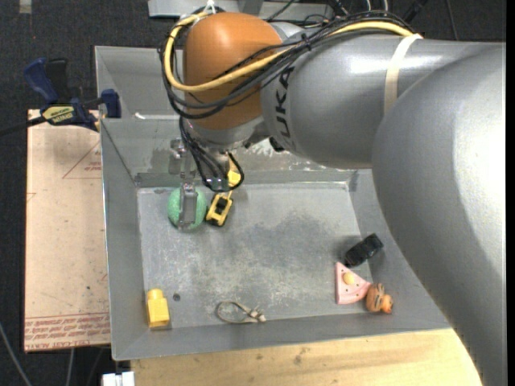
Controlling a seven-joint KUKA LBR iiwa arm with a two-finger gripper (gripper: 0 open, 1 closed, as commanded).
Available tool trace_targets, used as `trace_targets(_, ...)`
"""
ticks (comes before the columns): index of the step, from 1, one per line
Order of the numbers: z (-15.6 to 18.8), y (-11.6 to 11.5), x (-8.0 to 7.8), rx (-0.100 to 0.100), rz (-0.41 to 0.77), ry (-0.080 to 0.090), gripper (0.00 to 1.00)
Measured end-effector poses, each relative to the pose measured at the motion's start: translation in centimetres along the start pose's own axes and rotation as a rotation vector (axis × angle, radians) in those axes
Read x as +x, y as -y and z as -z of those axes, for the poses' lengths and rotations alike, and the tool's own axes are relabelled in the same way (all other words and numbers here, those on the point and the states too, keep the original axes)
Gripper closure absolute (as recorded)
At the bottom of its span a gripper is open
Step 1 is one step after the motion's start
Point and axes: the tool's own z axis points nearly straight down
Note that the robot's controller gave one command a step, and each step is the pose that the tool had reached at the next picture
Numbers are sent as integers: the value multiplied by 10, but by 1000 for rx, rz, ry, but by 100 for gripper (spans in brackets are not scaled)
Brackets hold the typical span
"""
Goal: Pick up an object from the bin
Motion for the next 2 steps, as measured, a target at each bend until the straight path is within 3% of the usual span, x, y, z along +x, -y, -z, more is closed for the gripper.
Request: trace_targets(2, -6, 8, -7, -5, -24, 13, 0)
